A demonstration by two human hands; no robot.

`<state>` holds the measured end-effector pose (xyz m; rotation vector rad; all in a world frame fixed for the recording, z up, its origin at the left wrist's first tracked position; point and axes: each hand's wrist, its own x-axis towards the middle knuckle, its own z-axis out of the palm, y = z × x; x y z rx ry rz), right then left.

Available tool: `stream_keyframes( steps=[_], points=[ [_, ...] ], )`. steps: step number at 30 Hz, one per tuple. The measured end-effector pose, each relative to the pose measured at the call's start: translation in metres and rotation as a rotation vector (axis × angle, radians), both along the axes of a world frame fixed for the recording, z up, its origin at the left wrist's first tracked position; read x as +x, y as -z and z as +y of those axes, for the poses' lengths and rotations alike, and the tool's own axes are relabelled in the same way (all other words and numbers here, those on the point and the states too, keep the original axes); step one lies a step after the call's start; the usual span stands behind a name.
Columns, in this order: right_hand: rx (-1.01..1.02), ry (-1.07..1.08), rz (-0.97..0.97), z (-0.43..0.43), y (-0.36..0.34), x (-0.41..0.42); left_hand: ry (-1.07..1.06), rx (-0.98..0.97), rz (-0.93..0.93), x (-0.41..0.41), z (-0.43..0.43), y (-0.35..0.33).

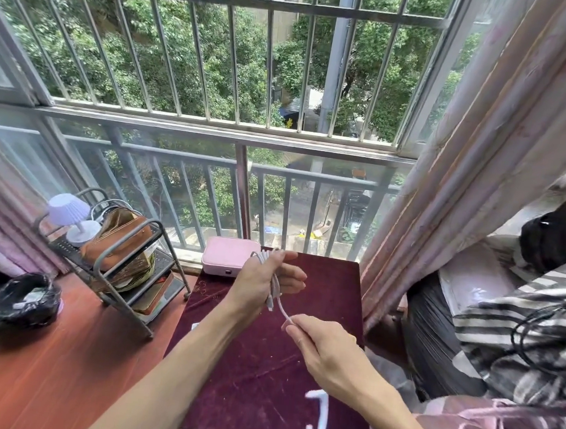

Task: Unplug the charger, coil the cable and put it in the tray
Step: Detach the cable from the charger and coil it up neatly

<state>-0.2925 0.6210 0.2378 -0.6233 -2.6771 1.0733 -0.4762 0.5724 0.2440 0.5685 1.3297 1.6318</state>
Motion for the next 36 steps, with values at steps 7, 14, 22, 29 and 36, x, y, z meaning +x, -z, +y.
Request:
stream_keyframes(
  steps=[7,14,22,29,36],
  points=[
    [0.278,-0.205,-0.092,0.009,-0.064,0.003,0.206,-0.118,0.3,0.02,-0.012,-0.003],
    [0.046,-0.208,0.151,0.063,-0.098,-0.015,0.541,-0.113,-0.129,0.05,-0.022,-0.009],
    [-0.307,-0.088,0.304,0.079,-0.06,-0.023,0.571,0.173,-0.486,0.05,-0.033,-0.022],
    [-0.709,0.03,0.399,0.058,-0.038,-0.02,0.511,0.272,-0.683,0.046,-0.036,-0.037],
    [-0.789,0.185,0.291,0.018,-0.01,-0.019,0.182,0.425,-0.864,0.045,-0.017,-0.045]
  ],
)
